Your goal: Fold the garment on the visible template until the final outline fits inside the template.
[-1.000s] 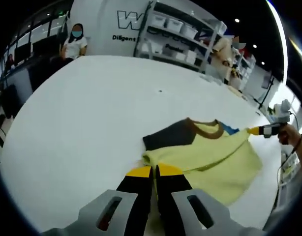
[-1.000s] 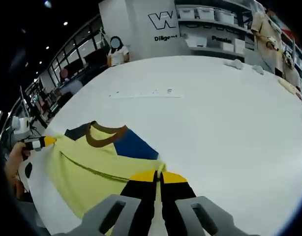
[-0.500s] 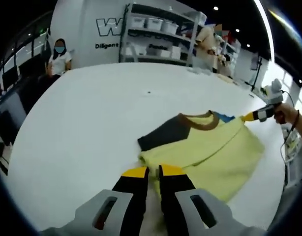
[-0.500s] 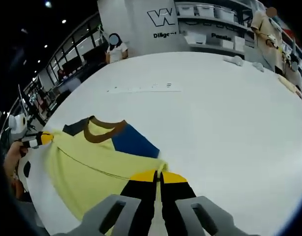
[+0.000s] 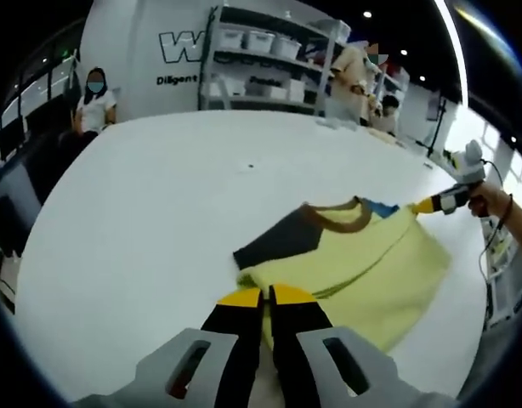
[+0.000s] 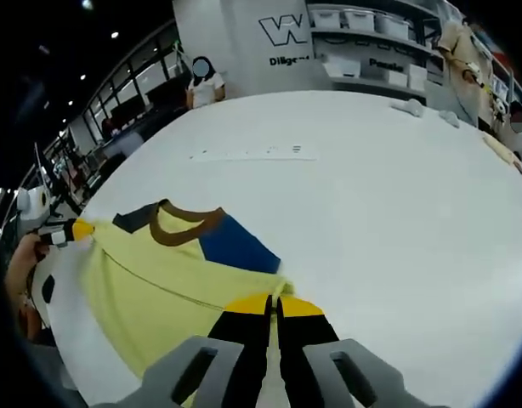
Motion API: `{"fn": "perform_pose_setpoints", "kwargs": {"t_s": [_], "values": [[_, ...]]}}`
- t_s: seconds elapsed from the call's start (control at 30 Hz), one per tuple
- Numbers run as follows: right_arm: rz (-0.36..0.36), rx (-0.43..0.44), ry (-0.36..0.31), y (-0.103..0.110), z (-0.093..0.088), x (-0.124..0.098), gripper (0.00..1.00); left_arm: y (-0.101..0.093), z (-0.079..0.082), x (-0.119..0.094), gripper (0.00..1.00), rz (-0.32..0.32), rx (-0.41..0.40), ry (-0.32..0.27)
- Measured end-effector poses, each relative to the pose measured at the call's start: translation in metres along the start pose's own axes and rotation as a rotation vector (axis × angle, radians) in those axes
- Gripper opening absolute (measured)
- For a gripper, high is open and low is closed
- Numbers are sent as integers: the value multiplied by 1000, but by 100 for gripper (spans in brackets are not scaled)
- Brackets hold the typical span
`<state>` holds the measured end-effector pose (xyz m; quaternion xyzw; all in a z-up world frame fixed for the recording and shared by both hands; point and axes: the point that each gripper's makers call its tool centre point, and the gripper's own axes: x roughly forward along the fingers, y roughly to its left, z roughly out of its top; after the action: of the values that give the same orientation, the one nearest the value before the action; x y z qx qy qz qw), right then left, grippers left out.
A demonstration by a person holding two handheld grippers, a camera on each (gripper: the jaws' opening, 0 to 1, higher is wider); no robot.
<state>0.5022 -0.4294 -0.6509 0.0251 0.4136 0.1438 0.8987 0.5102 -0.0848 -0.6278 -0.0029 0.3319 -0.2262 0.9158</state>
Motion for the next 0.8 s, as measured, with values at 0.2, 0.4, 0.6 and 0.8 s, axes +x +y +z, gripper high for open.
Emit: {"fn": "perform_pose_setpoints", "kwargs": {"t_s": [0.2,0.4,0.6,0.8], "values": [[8,10,-17,1,6,-4,0,5,16,3,0,-3,-27,-18],[12,31,-38,1,17,-7,0,12,35,10,0,1,-88,-35],[19,121,-63,1,26,-6,0,21,44,25,0,31,-136,-20],[10,170,-69,-2,27,-7,0,28,43,27,0,47,-260,-32]]}}
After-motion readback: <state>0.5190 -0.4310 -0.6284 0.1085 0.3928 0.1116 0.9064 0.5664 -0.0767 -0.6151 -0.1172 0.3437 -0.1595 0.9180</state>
